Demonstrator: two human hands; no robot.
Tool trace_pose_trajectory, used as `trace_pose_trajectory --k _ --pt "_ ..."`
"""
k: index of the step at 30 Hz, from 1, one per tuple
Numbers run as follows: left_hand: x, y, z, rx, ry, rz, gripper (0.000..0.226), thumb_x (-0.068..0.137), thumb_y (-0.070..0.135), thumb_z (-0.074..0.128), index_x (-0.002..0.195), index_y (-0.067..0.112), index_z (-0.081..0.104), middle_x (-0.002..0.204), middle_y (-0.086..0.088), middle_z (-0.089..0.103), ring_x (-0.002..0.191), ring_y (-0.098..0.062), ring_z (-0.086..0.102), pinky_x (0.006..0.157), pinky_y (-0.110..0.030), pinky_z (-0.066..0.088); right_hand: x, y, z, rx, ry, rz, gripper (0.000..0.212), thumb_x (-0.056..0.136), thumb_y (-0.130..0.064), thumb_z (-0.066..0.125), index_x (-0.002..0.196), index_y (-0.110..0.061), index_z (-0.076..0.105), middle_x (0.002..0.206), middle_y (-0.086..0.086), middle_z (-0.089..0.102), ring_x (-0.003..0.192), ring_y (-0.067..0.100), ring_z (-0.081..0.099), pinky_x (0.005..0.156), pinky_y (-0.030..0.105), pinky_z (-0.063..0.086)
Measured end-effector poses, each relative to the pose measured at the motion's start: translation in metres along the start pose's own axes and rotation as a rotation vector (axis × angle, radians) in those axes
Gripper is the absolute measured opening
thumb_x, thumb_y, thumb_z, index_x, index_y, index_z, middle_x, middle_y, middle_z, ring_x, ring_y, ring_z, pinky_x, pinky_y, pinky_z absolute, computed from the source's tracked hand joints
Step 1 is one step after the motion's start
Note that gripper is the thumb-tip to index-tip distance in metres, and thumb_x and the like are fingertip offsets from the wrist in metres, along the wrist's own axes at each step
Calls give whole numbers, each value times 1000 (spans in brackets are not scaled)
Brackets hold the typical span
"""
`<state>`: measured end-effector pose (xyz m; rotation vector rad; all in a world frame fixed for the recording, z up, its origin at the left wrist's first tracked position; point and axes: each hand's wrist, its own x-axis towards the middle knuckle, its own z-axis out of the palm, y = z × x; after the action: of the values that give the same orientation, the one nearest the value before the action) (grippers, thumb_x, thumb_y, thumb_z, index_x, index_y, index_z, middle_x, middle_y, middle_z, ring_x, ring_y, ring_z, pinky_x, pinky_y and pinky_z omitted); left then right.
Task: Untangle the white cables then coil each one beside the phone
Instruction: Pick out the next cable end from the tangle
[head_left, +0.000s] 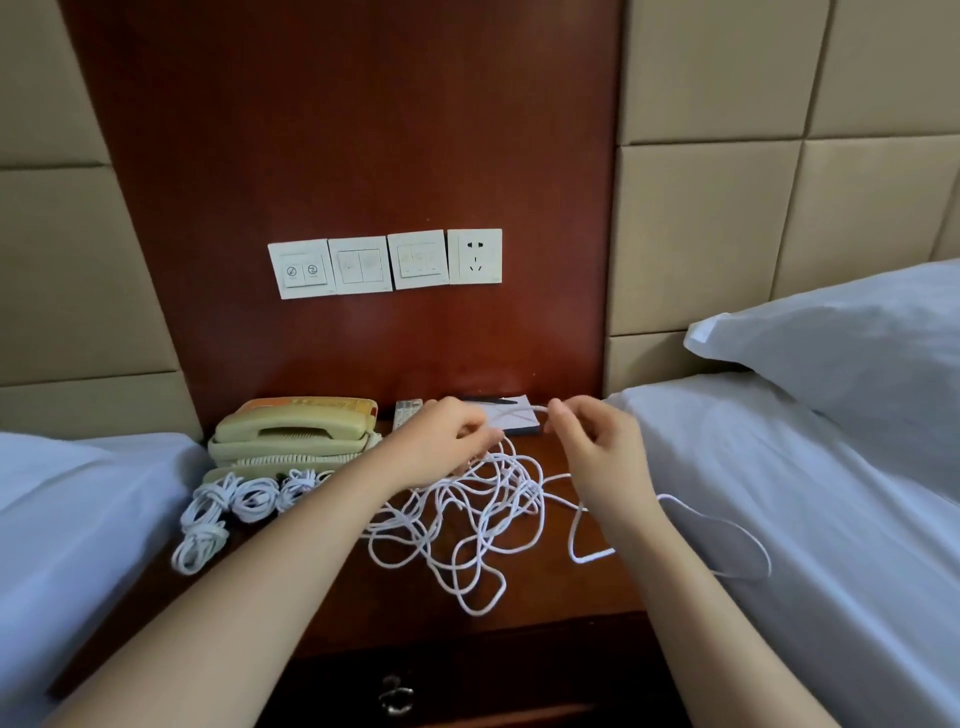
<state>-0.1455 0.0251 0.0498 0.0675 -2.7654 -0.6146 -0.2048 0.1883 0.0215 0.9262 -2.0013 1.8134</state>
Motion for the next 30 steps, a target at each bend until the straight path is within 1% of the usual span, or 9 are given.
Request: trace_pose_trajectory --k 3,8,11,13,18,20,25,27,30 --pt "-4 -26 7 1 11 -31 36 95 31 52 74 2 57 71 -18 61 65 -30 57 64 -40 45 4 4 -5 73 195 94 34 97 -19 49 64 -12 54 43 -12 39 44 2 34 46 14 28" --pt "-8 -57 14 -44 20 -186 35 98 19 44 66 15 57 59 2 58 59 -14 52 63 -28 42 8 19 -15 194 423 257 35 98 -23 44 66 -13 53 55 -6 46 53 4 42 55 24 37" --pt "1 -54 16 -328 66 -288 37 100 12 38 67 9 53 48 4 53 54 -13 55 57 -19 45 7 28 -14 204 429 301 35 99 -20 42 66 -13 53 59 -4 48 58 6 43 53 16 37" --pt "6 -48 16 -611 117 -396 36 102 15 38 68 8 48 43 5 42 43 -12 49 49 -17 46 7 31 -15 196 451 336 35 98 -18 42 64 -14 52 60 -2 47 59 9 42 54 22 36" --pt "1 -43 -2 -967 119 -388 33 100 18 43 68 10 44 44 6 27 38 -8 32 64 -26 44 11 37 -25 144 526 422 26 97 -16 43 76 -9 59 63 -2 51 62 12 47 58 27 38" --pt "-2 -43 -10 -1003 182 -372 31 100 14 42 70 7 45 44 4 31 37 -8 32 61 -26 40 10 42 -26 88 432 470 27 96 -15 45 76 -7 61 62 1 52 63 16 48 57 26 37" --pt "-2 -37 -26 -525 307 -252 29 100 14 41 76 3 53 50 -2 38 36 -8 32 39 -17 27 0 38 -13 55 -120 631 26 97 -12 46 85 -8 69 64 5 58 50 11 47 39 15 37" --pt "-3 -26 -33 -482 267 -191 29 100 15 43 77 3 56 49 -1 40 36 -7 32 38 -16 27 -2 34 -5 -99 -258 520 28 98 -12 42 106 -4 67 85 9 67 63 14 57 53 15 44" --pt "-6 -8 -34 -312 162 -121 28 98 18 47 76 6 60 50 1 46 38 -6 37 43 -18 33 -6 24 5 -395 -344 152 35 102 -19 35 121 -5 60 121 9 63 111 22 57 98 30 41"
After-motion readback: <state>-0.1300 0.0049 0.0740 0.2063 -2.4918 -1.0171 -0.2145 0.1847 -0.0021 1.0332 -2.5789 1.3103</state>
